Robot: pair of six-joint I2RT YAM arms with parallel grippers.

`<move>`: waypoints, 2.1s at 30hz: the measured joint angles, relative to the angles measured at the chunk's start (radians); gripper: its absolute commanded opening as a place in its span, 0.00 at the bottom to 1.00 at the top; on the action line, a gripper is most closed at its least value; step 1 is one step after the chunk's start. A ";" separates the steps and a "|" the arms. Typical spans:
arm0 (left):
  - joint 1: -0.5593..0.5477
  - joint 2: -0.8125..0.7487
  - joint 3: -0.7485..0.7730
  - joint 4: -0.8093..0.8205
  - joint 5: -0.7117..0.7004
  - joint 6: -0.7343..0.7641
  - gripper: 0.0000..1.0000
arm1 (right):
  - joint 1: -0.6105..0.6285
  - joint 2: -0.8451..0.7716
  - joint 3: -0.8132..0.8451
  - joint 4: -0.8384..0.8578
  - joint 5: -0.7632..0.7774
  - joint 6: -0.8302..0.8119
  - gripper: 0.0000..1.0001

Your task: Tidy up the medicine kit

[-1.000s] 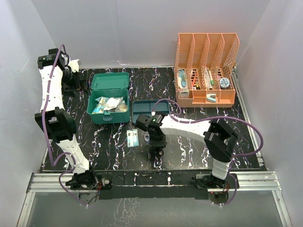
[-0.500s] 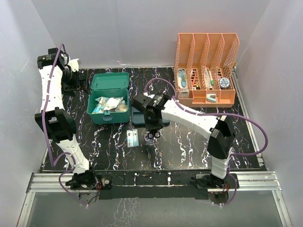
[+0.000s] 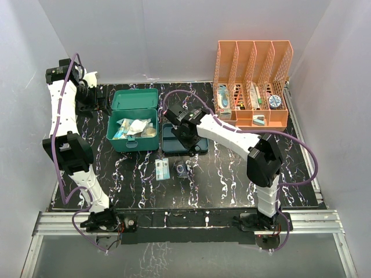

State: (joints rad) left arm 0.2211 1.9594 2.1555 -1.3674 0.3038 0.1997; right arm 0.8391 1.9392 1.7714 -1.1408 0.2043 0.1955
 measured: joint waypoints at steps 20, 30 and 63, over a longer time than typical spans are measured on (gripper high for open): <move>0.000 -0.008 -0.079 0.021 0.046 0.029 0.90 | -0.085 -0.039 -0.155 0.252 -0.195 -0.744 0.00; 0.000 -0.027 -0.141 0.036 0.057 0.055 0.89 | -0.160 0.010 -0.123 0.232 -0.235 -0.919 0.00; 0.000 -0.029 -0.151 0.035 0.086 0.096 0.88 | -0.132 0.154 -0.060 0.249 -0.307 -0.973 0.00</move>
State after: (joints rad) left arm 0.2214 1.9301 2.0048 -1.3323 0.3901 0.2955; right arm 0.7074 2.0933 1.7111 -0.8921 -0.1032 -0.7773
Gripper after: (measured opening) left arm 0.883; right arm 0.273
